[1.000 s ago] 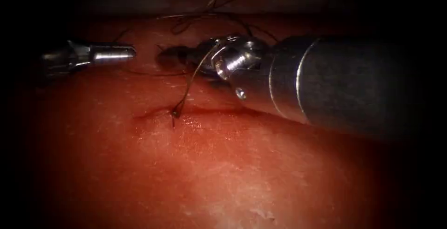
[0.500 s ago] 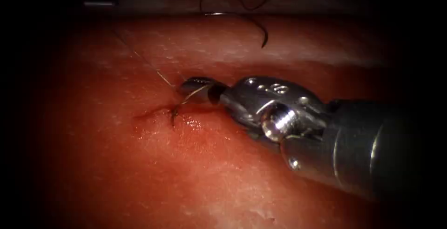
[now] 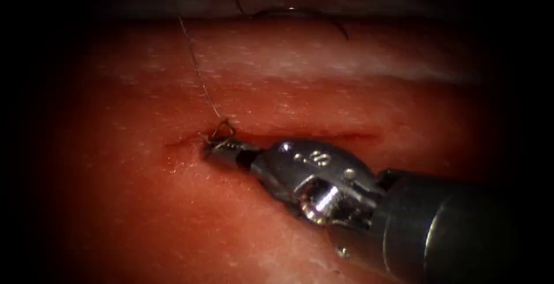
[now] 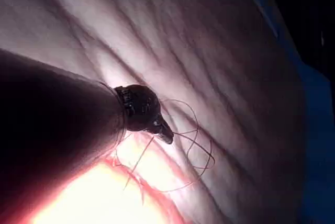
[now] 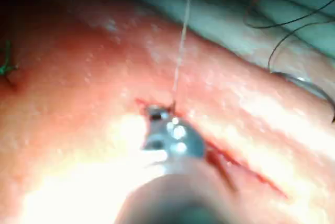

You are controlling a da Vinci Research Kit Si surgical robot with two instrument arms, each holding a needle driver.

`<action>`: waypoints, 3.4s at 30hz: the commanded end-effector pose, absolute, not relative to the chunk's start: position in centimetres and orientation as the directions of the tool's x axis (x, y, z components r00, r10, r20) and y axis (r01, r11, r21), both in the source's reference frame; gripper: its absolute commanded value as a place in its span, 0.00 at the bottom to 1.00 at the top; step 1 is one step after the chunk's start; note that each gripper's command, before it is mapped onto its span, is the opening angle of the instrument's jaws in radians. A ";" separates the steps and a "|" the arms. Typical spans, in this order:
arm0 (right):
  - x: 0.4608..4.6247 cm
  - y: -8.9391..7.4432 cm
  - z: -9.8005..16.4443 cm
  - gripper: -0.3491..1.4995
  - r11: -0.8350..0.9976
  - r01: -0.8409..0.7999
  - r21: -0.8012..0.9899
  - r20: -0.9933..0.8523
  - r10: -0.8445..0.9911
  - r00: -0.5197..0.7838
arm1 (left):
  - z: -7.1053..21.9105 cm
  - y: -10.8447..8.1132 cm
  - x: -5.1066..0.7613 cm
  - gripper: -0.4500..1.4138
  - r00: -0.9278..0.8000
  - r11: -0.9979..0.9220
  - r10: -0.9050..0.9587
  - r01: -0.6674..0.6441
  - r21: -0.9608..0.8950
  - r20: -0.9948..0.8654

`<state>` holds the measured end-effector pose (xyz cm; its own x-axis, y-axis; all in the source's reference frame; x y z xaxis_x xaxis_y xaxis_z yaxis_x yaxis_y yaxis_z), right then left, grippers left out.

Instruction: Wound Closure

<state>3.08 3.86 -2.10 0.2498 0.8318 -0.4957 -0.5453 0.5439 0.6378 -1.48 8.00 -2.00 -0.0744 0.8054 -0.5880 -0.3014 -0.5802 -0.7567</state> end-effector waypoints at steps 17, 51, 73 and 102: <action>3.17 3.6 -2.2 0.00 0.575 -0.493 0.653 -0.502 0.816 0.288 | -2.3 8.8 -1.56 0.05 -0.078 -0.611 0.776 -0.339 -0.715 -0.626; 3.10 3.2 -2.0 0.00 0.625 -0.461 0.630 -0.515 0.781 0.354 | -2.2 9.4 -2.21 0.05 -0.277 -0.738 0.617 -0.527 -0.421 -0.737; 2.85 3.9 -2.4 0.80 0.572 -0.541 0.616 -0.582 0.794 0.177 | -2.6 8.9 -1.99 0.05 -0.100 -0.584 0.801 -0.348 -0.734 -0.590; 3.31 4.4 -1.7 0.85 0.491 -0.562 0.666 -0.579 0.815 0.026 | -3.2 8.6 -1.87 0.05 -0.088 -0.559 0.823 -0.299 -0.773 -0.562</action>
